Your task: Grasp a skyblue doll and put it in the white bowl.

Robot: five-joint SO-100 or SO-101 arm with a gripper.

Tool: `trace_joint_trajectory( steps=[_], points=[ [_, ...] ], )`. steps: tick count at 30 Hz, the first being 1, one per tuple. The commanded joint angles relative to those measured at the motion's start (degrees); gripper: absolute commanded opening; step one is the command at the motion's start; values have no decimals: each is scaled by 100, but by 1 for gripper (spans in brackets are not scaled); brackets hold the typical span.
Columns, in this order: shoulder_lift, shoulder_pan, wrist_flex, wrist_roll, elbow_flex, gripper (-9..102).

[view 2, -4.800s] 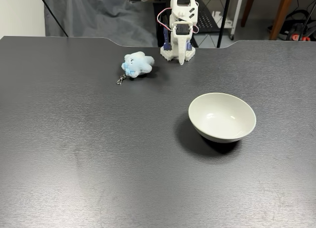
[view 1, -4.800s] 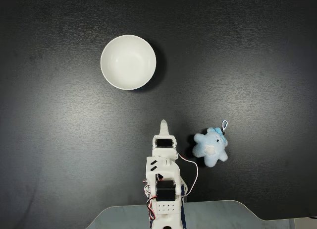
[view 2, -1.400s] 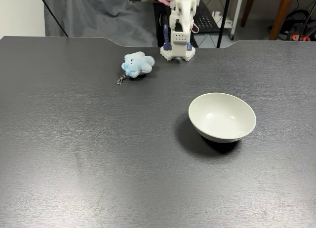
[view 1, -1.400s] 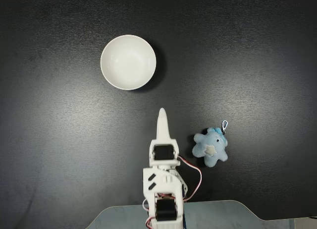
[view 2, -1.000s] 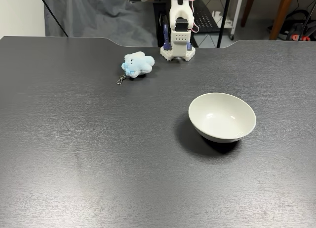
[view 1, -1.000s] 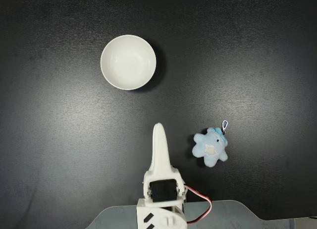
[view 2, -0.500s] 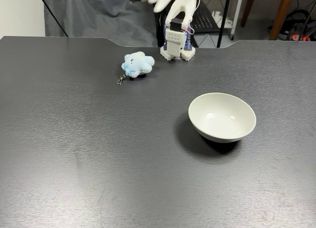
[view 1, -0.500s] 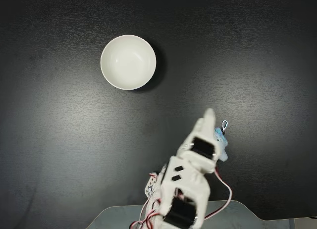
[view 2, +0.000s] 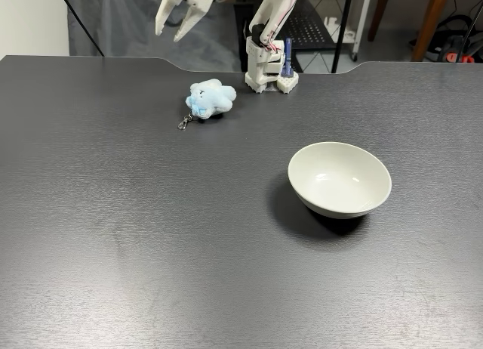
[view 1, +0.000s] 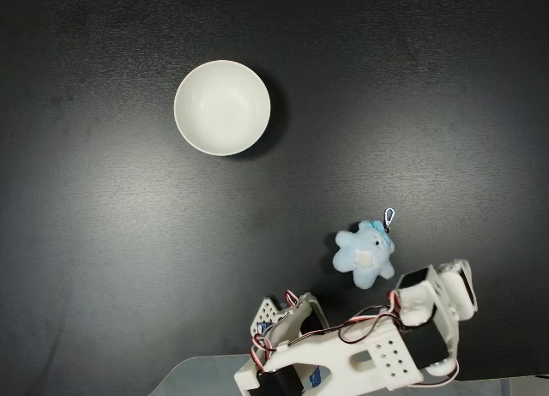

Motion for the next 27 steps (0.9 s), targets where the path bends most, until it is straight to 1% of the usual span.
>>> trace_joint_trajectory(
  steps=[1,4,9,11,16,19,22,24,27],
  points=[
    [-281,220,-79,-35,-290,16],
    [-782,193,-229,-35,-360,16],
    [-1485,-79,-967,-35,-299,16],
    [-1635,-264,-1134,-44,-308,16],
    [-1714,-782,-1099,-44,-299,16],
    [-1696,-844,-1081,-193,-299,16],
    [-1635,-853,-1081,-1046,-290,16],
    [-1635,-853,-1081,-1978,-290,16],
    [-1617,-853,-1055,-3683,-290,16]
  ],
)
